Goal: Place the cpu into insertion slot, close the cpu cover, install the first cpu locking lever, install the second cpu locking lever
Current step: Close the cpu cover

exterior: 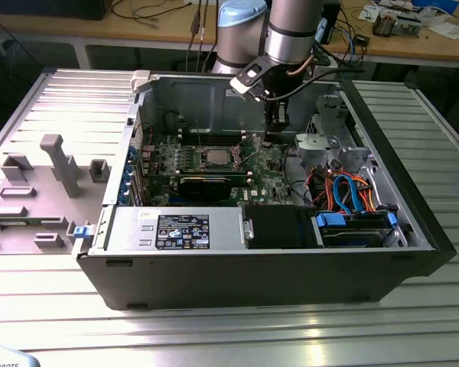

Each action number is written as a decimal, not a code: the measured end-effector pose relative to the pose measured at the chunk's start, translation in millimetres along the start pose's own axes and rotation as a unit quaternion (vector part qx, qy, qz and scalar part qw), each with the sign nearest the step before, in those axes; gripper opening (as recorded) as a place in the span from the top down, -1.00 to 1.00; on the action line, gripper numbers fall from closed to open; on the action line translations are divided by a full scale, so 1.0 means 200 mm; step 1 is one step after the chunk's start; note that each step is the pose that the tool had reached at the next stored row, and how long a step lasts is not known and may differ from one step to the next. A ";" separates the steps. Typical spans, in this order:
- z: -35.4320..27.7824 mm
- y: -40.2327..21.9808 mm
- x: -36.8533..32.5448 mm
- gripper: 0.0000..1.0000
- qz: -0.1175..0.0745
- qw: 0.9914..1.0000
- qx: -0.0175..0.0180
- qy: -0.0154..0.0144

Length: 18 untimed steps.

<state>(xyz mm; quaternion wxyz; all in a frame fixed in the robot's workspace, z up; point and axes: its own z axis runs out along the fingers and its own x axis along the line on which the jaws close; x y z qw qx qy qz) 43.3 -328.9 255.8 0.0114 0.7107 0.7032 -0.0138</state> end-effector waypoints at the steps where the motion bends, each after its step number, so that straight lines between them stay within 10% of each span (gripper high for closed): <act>1: 0.016 0.001 0.001 0.79 0.000 1.000 0.002 0.000; 18: 0.052 -0.007 0.002 0.79 0.000 1.000 0.004 0.000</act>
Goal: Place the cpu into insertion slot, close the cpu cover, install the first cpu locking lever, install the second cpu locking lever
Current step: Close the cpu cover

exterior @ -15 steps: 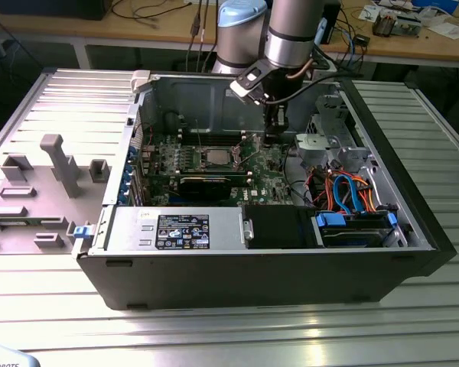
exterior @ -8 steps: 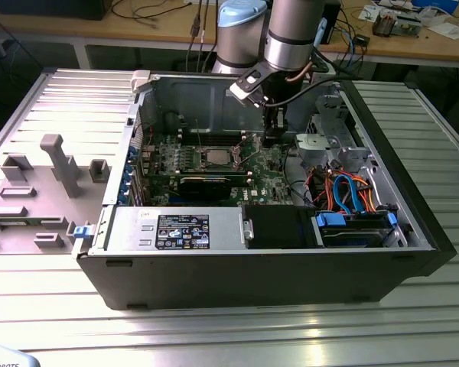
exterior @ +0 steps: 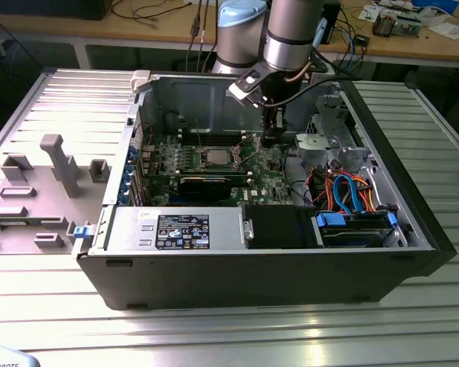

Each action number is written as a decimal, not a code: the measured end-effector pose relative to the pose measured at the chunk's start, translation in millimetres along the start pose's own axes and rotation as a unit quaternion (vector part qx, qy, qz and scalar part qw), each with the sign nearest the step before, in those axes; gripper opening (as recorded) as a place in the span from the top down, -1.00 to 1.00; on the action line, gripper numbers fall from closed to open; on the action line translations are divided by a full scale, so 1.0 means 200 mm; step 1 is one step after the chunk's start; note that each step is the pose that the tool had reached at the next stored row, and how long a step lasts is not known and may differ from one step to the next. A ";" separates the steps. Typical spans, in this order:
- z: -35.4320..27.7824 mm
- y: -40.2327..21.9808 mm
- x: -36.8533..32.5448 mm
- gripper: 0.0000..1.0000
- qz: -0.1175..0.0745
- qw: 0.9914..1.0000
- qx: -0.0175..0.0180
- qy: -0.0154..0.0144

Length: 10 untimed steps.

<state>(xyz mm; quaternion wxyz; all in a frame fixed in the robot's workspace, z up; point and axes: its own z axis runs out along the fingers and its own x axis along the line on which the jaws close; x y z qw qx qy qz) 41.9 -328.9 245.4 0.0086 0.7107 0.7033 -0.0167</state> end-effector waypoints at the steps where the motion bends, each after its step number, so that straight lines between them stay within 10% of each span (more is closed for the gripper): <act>1: 0.000 -0.002 0.000 0.79 0.000 1.000 0.000 0.000; 10: 0.000 -0.023 0.000 0.79 0.000 1.000 0.000 0.000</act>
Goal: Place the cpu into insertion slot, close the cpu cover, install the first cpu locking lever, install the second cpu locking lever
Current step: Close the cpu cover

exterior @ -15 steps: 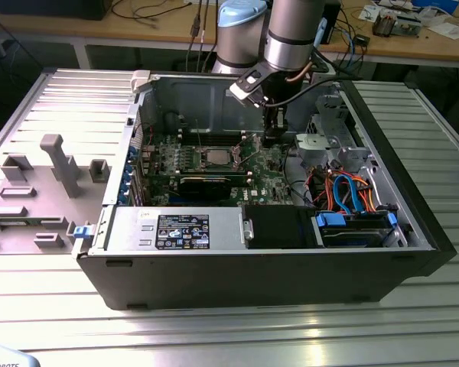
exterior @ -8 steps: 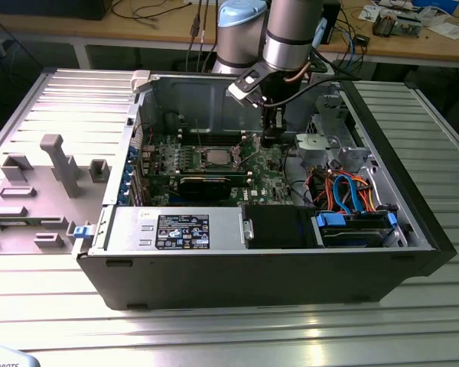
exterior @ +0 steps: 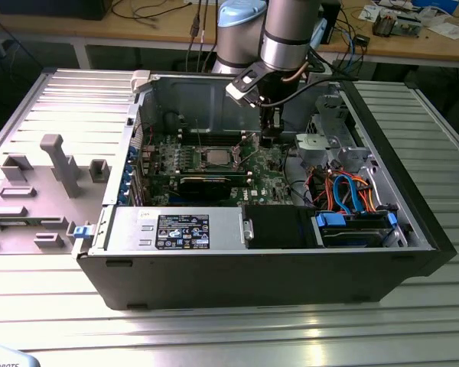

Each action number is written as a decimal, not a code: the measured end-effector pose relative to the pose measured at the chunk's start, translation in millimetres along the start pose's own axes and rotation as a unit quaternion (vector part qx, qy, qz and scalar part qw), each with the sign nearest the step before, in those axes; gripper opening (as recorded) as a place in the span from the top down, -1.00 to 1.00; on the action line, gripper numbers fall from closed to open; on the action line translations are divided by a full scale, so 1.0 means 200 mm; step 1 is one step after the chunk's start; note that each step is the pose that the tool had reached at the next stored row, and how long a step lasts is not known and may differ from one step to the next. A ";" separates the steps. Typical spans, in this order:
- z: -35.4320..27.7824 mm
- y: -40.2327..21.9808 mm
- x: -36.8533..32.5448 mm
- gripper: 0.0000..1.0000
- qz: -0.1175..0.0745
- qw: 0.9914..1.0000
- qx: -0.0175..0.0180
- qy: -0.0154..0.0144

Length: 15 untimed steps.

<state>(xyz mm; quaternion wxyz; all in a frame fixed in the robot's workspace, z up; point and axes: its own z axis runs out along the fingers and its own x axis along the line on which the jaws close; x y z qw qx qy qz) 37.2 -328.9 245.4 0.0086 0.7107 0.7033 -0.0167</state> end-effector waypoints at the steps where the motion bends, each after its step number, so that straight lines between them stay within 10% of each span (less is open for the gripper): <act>1: 0.000 -0.002 0.000 0.79 0.000 1.000 0.000 0.000; 15: 0.001 -0.055 -0.001 0.79 0.000 1.000 0.000 0.000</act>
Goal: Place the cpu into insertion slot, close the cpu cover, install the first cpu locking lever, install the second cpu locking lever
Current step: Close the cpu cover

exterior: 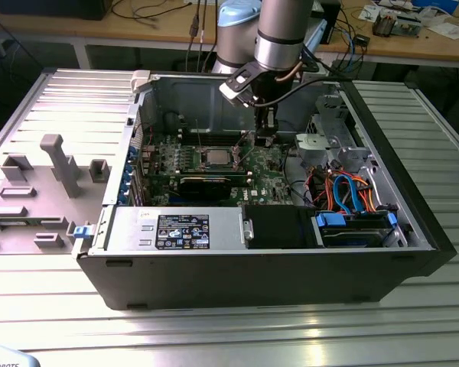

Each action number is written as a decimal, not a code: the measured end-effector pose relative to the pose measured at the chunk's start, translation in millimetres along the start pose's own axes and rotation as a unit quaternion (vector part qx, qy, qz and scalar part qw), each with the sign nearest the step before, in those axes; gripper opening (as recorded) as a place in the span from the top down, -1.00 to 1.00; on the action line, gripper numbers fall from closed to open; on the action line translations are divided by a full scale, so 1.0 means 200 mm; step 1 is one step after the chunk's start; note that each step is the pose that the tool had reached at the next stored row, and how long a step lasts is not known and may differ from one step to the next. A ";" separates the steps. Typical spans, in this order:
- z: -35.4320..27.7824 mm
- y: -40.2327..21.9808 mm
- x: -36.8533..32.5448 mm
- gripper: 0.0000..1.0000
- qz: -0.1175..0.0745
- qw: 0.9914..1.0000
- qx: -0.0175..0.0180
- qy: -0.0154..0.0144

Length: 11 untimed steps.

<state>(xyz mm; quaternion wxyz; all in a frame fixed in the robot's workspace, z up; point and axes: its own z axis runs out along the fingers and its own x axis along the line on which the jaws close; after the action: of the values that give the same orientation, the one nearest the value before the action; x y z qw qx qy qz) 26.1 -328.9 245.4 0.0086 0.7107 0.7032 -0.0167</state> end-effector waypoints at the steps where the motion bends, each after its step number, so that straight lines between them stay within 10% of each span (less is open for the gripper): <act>1: 0.000 -0.005 0.000 0.79 0.000 1.000 0.000 0.000; 11: 0.000 -0.043 0.000 0.79 0.000 1.000 0.000 0.000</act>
<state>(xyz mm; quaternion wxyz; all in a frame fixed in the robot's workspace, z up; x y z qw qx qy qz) 17.6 -328.9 245.4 0.0086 0.7107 0.7033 -0.0167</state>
